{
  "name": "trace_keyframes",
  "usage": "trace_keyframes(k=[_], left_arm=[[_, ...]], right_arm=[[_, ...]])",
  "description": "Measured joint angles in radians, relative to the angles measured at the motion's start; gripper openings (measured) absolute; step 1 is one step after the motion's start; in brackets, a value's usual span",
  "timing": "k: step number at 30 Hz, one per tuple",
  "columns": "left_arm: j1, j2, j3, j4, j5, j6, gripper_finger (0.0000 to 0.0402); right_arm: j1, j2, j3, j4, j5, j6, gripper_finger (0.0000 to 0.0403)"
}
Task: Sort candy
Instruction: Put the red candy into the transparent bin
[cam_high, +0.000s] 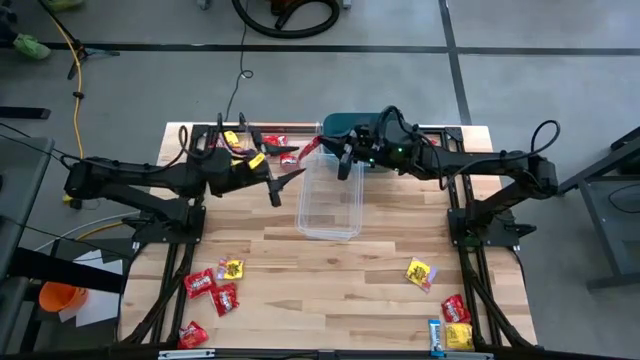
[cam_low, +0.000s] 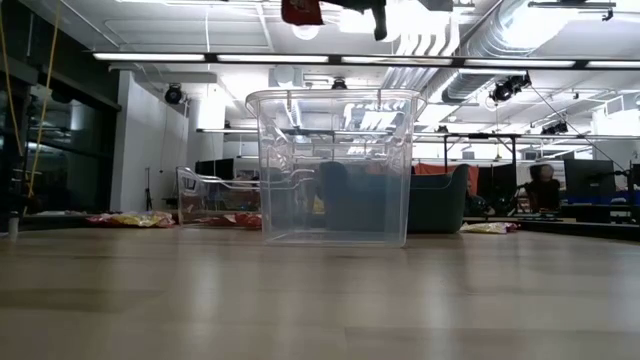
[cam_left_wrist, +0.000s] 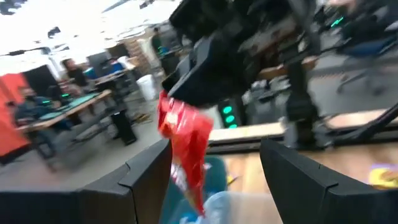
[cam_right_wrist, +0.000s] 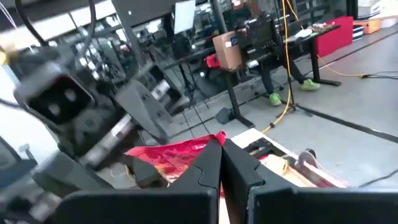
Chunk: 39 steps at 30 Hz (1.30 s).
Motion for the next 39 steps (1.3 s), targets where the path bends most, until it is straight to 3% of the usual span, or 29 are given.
trace_keyframes(k=[5, 13, 17, 21, 24, 27, 32, 39], left_arm=[[0.0, 0.032, 0.012, 0.011, -0.086, 0.056, 0.0231], [0.0, 0.042, 0.012, 0.047, -0.097, 0.013, 0.0222], [0.0, 0.042, 0.012, 0.079, -0.102, 0.004, 0.0156], [0.0, 0.042, 0.012, 0.07, -0.094, -0.026, 0.0036], [0.0, 0.039, 0.012, 0.064, -0.089, -0.065, 0.0018], [0.001, 0.016, 0.012, 0.026, -0.087, -0.059, 0.0013], [0.017, -0.084, 0.012, -0.11, -0.096, -0.074, 0.0007], [0.087, -0.28, -0.02, -0.25, -0.101, -0.151, 0.0005]], right_arm=[[0.017, 0.0, 0.0, 0.007, 0.0, 0.014, 0.0], [0.05, 0.0, 0.0, 0.02, -0.003, 0.01, 0.0], [0.051, 0.0, 0.0, 0.02, -0.003, 0.009, 0.0], [0.05, 0.0, 0.0, 0.02, -0.004, 0.007, 0.0], [0.048, -0.001, 0.0, 0.02, -0.024, 0.006, 0.0006], [0.048, -0.009, 0.0, 0.013, -0.029, -0.012, 0.0033], [0.048, -0.07, 0.0, -0.019, 0.033, -0.087, 0.0117], [0.048, -0.206, 0.0, -0.24, 0.106, -0.162, 0.0219]])
